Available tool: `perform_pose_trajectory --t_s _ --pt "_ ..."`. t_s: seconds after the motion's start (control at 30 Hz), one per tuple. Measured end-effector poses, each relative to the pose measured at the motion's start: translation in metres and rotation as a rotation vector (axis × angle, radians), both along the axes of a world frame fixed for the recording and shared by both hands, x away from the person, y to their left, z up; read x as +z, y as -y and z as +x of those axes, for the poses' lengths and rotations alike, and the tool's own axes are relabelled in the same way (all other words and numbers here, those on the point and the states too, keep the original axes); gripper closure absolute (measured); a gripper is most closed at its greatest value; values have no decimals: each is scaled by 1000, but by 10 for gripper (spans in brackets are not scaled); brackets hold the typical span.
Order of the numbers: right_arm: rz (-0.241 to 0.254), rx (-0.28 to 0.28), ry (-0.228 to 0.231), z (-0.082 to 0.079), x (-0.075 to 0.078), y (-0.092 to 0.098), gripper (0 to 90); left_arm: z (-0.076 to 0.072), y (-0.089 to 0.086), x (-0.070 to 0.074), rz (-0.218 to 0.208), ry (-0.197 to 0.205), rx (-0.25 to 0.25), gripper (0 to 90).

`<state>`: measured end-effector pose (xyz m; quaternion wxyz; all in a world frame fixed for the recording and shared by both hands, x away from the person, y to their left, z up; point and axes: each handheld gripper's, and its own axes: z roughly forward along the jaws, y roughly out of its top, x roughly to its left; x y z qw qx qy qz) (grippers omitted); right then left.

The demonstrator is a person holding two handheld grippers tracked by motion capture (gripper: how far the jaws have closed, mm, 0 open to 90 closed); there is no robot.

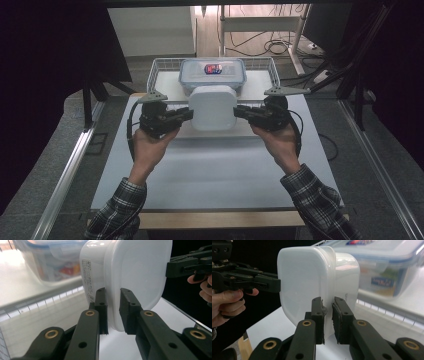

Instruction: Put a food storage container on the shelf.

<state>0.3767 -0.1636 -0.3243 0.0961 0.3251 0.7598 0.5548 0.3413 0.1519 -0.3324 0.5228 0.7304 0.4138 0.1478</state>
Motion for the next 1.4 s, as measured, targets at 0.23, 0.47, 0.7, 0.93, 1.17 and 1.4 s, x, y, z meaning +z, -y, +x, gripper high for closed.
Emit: perform_pose_trajectory --t_s 0.23,0.47,0.7,0.93,1.17,1.4 --pt "22 3 16 10 22 -5 798 7 -5 25 -9 29 9 776" --pt "35 -4 43 19 45 -9 796 15 -8 48 -6 55 20 776" --pt "44 -20 49 33 60 -11 794 31 -8 64 -6 56 26 775" --pt "52 -42 53 49 69 -12 790 47 -6 73 -2 58 35 775" --pt "64 -60 43 63 71 -13 785 60 -6 75 -19 51 34 773" --pt "45 -84 40 71 72 -13 762 68 -5 73 -41 59 21 767"
